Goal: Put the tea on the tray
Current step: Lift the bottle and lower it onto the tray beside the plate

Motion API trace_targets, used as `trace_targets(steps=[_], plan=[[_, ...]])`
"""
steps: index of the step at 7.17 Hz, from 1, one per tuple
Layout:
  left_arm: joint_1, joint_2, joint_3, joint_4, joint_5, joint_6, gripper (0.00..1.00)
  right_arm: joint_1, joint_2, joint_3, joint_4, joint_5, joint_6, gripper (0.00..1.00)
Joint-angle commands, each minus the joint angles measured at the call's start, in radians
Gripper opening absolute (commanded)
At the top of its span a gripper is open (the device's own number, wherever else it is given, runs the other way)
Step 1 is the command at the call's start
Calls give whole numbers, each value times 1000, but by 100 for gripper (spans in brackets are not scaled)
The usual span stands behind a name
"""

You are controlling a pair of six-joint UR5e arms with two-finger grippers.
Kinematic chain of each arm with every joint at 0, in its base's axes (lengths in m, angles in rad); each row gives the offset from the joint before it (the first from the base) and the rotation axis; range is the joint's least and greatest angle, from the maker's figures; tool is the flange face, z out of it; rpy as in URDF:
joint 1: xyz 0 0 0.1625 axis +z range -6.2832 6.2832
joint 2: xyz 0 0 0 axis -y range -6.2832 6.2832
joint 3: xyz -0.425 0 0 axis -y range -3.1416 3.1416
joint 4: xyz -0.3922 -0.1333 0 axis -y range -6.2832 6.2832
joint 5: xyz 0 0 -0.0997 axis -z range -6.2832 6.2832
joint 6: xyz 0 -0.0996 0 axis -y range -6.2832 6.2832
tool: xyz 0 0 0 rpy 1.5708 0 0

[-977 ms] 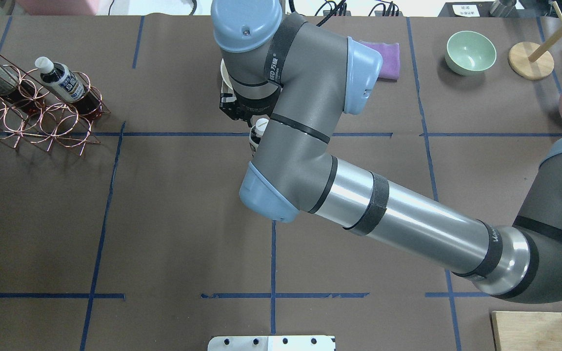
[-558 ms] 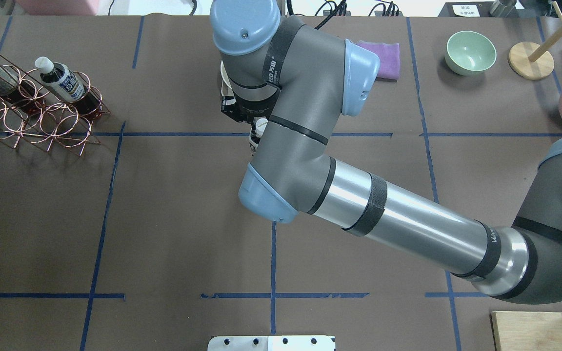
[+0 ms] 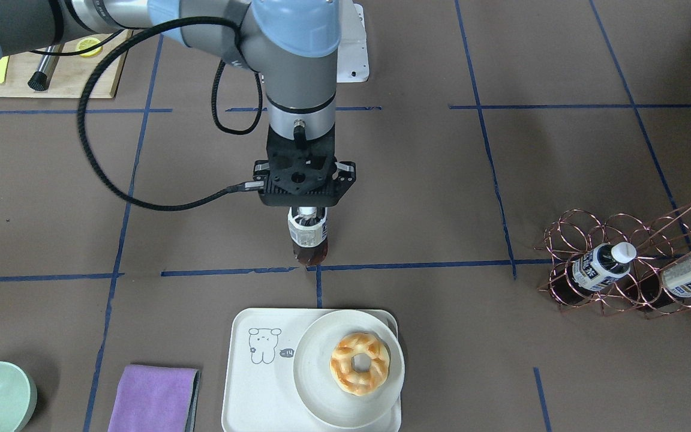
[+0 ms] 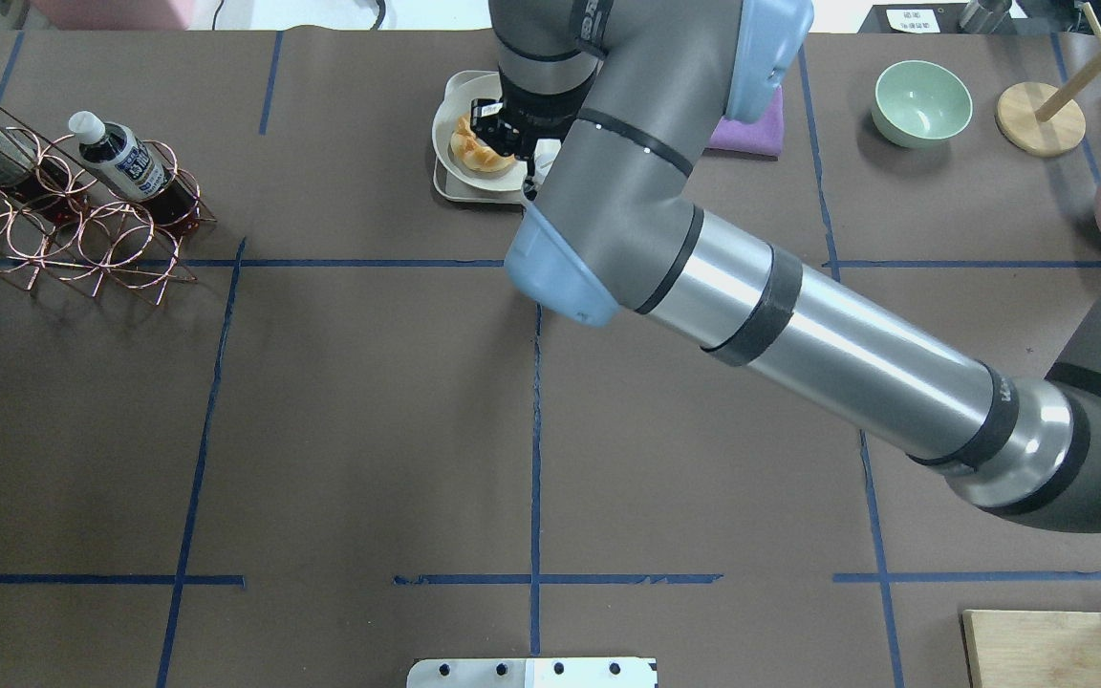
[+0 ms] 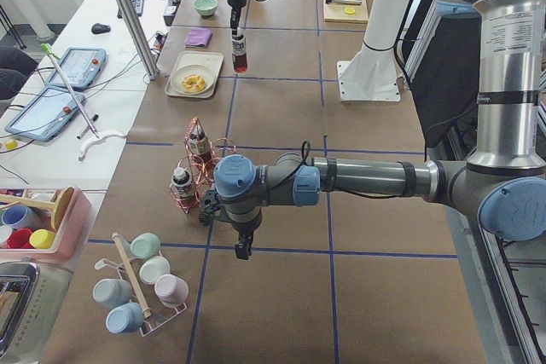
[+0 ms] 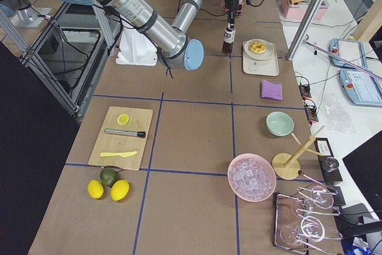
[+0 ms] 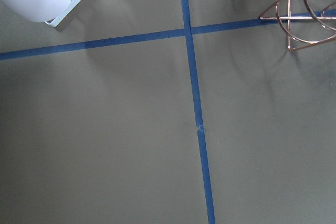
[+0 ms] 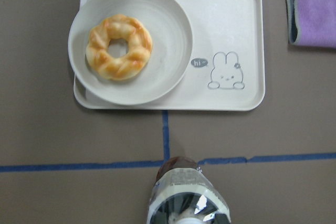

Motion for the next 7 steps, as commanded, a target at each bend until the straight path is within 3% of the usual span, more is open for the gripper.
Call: trace_targets(steps=[1, 2, 3, 7], plan=[[0, -1, -1, -11, 0, -1, 100, 125, 87, -259, 100, 79, -116, 0], [0, -6, -3, -11, 0, -1, 100, 168, 103, -372, 201, 126, -129, 0], [0, -7, -3, -11, 0, -1, 100, 184, 105, -421, 218, 131, -178, 0], [0, -10, -6, -11, 0, -1, 100, 185, 109, -499, 271, 131, -196, 3]])
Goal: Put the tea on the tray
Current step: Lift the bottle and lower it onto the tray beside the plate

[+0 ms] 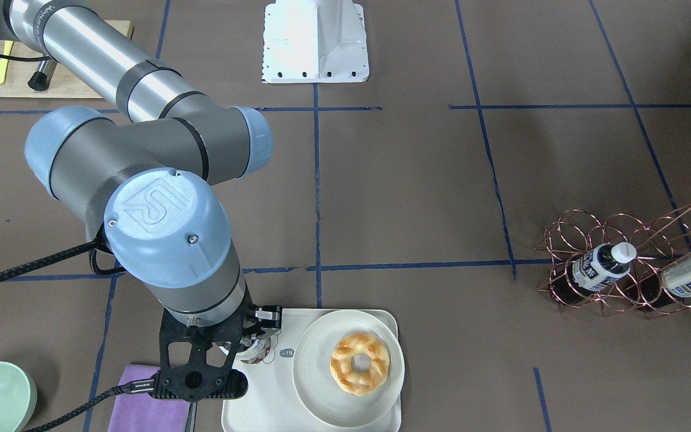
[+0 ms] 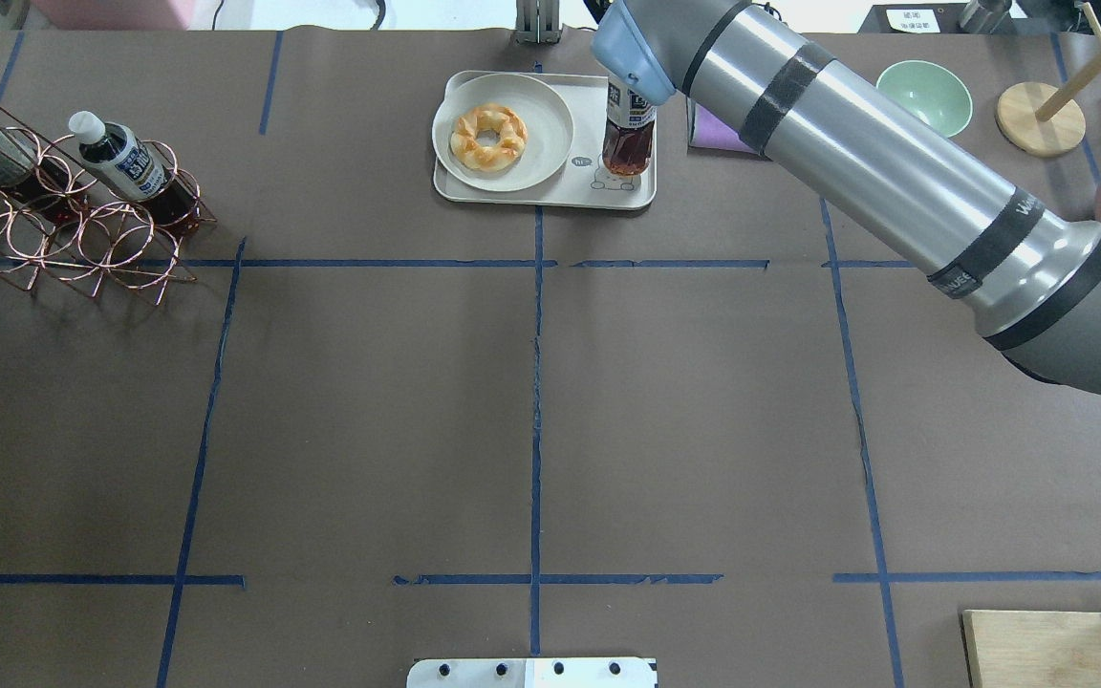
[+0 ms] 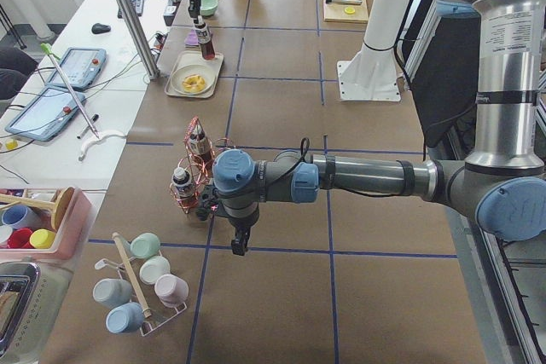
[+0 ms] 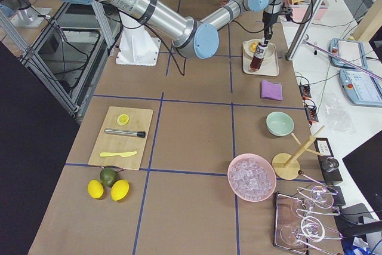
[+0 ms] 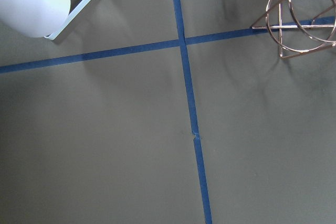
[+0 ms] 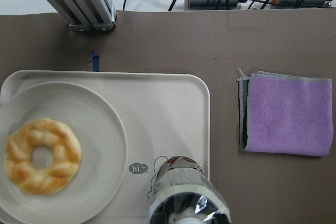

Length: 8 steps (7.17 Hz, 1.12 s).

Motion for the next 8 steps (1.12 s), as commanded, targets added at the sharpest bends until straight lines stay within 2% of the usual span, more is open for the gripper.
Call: trace_targets(steps=[1, 2, 3, 4, 6, 8], plan=[[0, -1, -2, 0, 0, 0, 100, -8, 1, -12, 20, 0, 7, 17], [0, -1, -5, 0, 0, 0, 100, -11, -2, -14, 32, -1, 19, 38], [0, -3, -3, 0, 0, 0, 100, -15, 0, -14, 34, -1, 25, 75], [0, -4, -3, 0, 0, 0, 100, -22, -3, -14, 34, 0, 25, 98], [0, -4, -5, 0, 0, 0, 100, -22, 1, 12, 34, 0, 25, 99], [0, -4, 4, -2, 0, 0, 100, 23, -5, 117, -17, 83, 25, 99]])
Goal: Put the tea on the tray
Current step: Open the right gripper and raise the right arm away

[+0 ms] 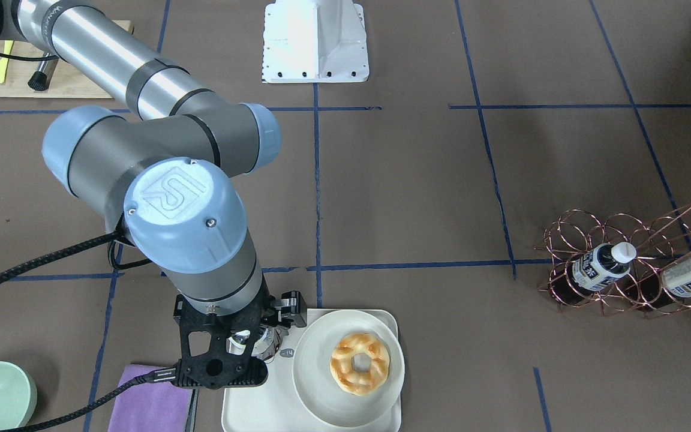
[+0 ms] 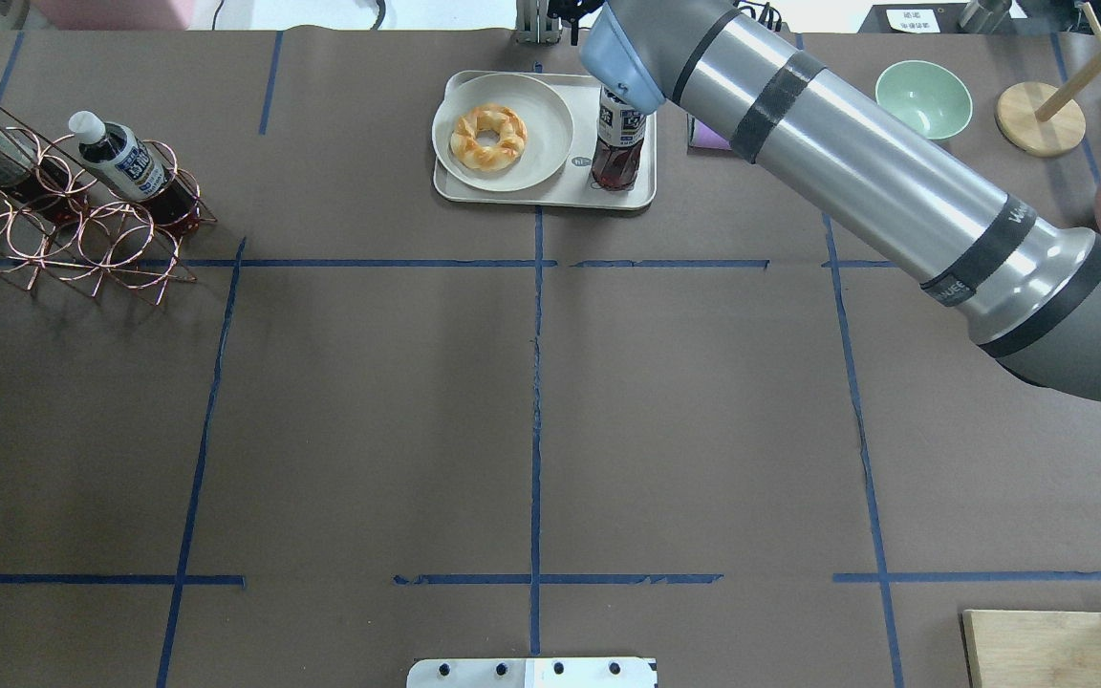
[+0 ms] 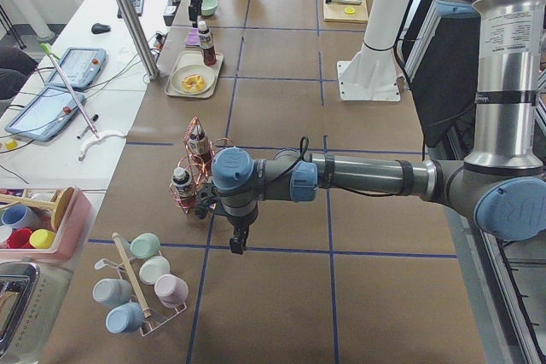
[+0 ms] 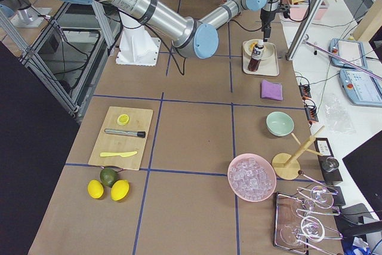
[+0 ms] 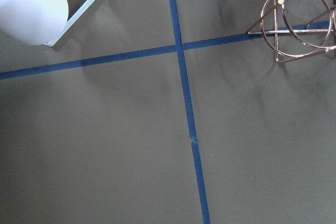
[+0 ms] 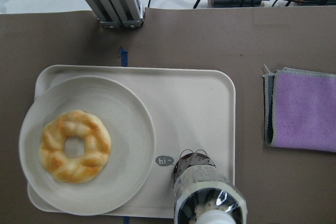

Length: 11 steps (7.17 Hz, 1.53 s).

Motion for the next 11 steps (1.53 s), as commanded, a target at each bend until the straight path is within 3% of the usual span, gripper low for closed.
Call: trace_targets(steps=[1, 2, 4, 6, 7, 8, 11], plan=[[0, 0, 5, 0, 0, 0, 100, 49, -10, 127, -134, 69, -15, 99], [0, 1, 7, 0, 0, -2, 100, 67, -51, 213, -210, 86, -57, 99], [0, 5, 5, 2, 3, -3, 100, 112, -232, 467, -335, 87, -201, 100], [0, 12, 7, 3, 6, -5, 100, 214, -422, 696, -529, 128, -474, 100], [0, 5, 5, 14, 9, -5, 100, 260, -572, 809, -539, 152, -630, 100], [0, 2, 7, 19, 9, -3, 100, 308, -692, 860, -536, 173, -760, 100], [0, 8, 7, 20, 6, -3, 100, 466, -976, 888, -531, 176, -1203, 100]])
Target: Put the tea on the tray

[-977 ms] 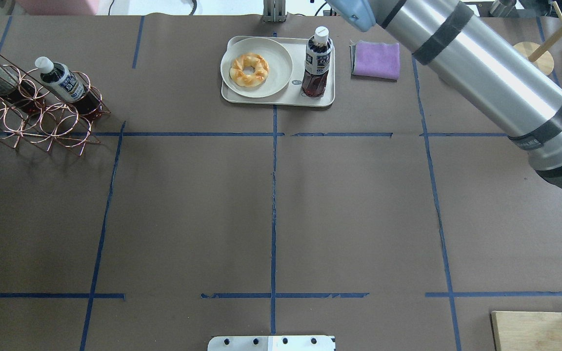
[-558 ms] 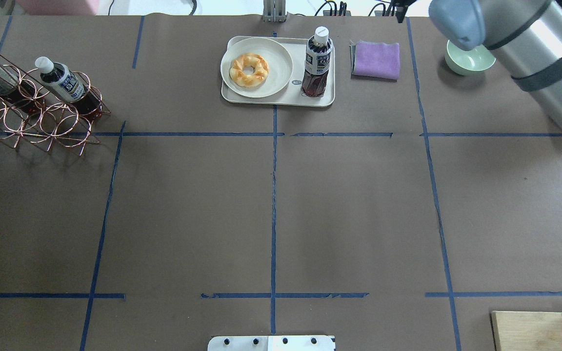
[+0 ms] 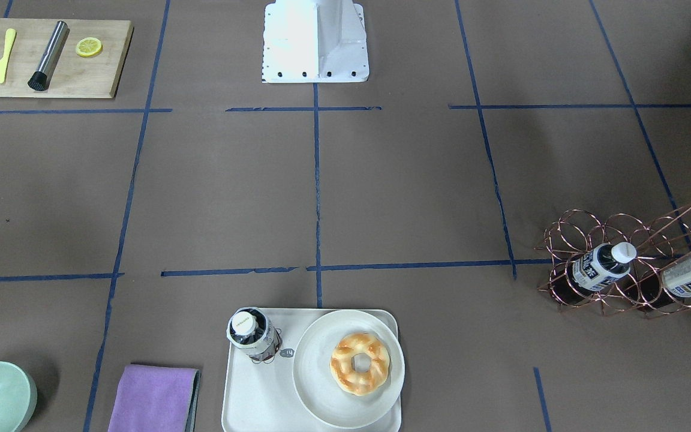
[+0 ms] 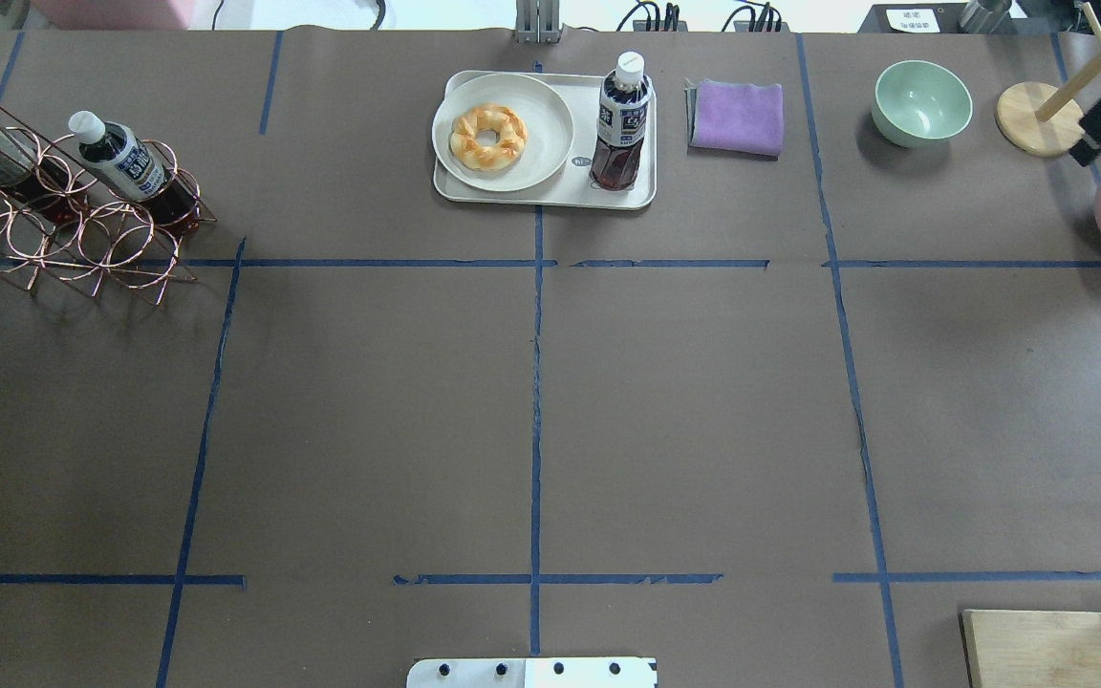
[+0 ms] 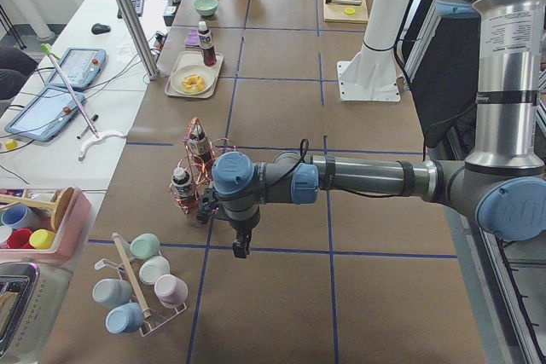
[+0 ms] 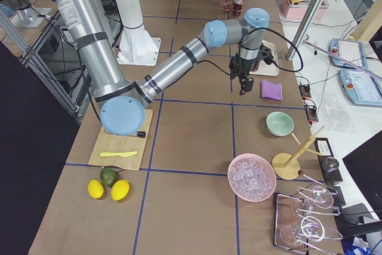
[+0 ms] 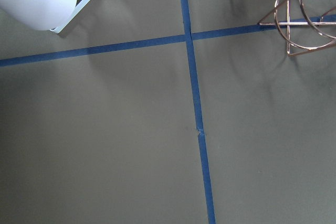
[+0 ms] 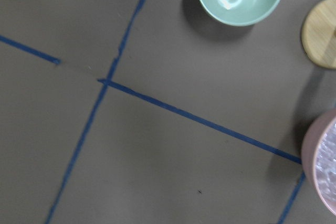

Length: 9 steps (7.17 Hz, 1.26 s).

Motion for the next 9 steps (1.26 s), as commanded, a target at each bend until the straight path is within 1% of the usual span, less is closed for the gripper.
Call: trace_targets(steps=[1, 2, 3, 4, 5, 6, 7, 8, 9], plan=[[0, 1, -1, 3, -1, 0, 100, 121, -210, 4, 2, -6, -287, 100], [-1, 6, -1, 1, -3, 2, 100, 173, -277, 4, 2, -5, -346, 100], [-1, 9, 1, -5, -3, 2, 100, 209, -331, 1, 1, -9, -330, 100], [-2, 12, -1, -14, -3, 5, 100, 229, -374, -5, 2, -3, -255, 99], [-1, 11, 1, -14, 0, 3, 100, 232, -388, 7, 21, 18, -212, 98], [-2, 12, -2, -11, 2, 0, 100, 232, -428, 1, 121, 20, -169, 98], [-2, 35, -2, -17, -3, 5, 100, 230, -479, 3, 242, 18, -77, 98], [-2, 53, -21, -17, 0, 8, 100, 230, -522, -2, 330, 17, -23, 98], [-4, 52, -21, -14, -3, 8, 100, 230, -527, -2, 338, 17, -21, 98]])
